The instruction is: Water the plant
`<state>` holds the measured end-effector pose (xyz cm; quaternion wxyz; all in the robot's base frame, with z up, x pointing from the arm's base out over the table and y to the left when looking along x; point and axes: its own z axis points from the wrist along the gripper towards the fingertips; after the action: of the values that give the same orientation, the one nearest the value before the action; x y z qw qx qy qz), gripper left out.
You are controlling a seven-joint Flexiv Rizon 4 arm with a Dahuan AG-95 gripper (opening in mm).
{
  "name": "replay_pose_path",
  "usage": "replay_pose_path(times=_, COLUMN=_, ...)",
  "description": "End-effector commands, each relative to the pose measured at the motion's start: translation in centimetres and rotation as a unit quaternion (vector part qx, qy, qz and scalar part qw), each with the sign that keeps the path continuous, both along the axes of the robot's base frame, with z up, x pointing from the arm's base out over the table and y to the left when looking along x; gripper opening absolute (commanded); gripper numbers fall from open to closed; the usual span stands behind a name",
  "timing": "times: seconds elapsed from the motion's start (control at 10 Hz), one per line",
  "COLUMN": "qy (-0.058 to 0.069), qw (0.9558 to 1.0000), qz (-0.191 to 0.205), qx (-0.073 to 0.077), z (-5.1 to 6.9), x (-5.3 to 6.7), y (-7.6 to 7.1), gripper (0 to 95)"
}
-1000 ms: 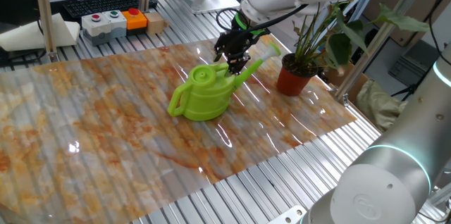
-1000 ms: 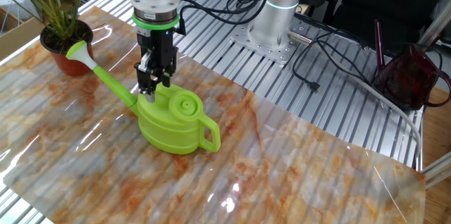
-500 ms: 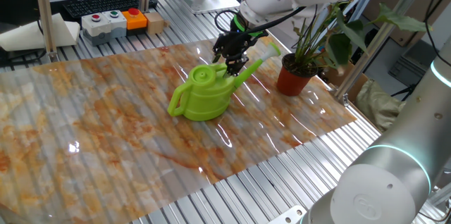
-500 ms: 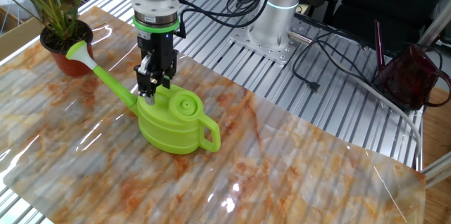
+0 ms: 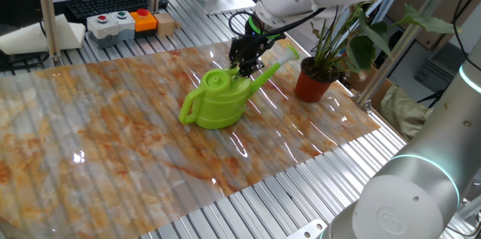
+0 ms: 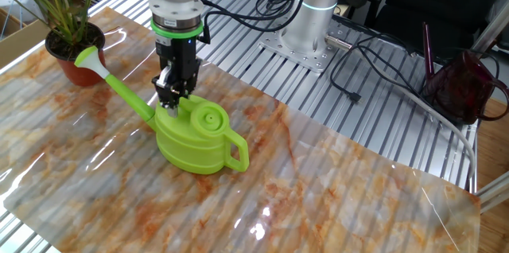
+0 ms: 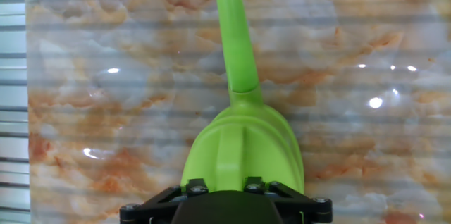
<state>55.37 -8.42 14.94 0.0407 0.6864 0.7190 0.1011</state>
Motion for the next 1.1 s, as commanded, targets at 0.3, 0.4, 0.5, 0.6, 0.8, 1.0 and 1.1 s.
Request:
replay_pose_path(times=0.3, qy=0.002, qw=0.9999, qz=0.009, qx=-0.010, z=0.1, x=0.0, y=0.0, gripper=0.0)
replay_pose_path(times=0.4, qy=0.003, qw=0.9998, qz=0.013, qx=-0.012, z=0.1, x=-0.1, y=-0.1, gripper=0.0)
replay_pose_path(times=0.5, qy=0.002, qw=0.9998, qz=0.016, qx=-0.014, z=0.1, x=-0.1, y=-0.3, gripper=0.0)
replay_pose_path(times=0.6, qy=0.002, qw=0.9997, qz=0.019, qx=-0.015, z=0.0, x=-0.2, y=-0.5, gripper=0.0)
replay_pose_path(times=0.8, qy=-0.001, qw=0.9997, qz=0.020, qx=-0.014, z=-0.1, x=-0.3, y=-1.1, gripper=0.0)
replay_pose_path(times=1.0, qy=0.000, qw=0.9998, qz=0.017, qx=-0.012, z=-0.1, x=-0.5, y=-1.5, gripper=0.0)
replay_pose_path(times=1.1, qy=0.000, qw=0.9998, qz=0.013, qx=-0.012, z=-0.1, x=-0.4, y=-1.6, gripper=0.0)
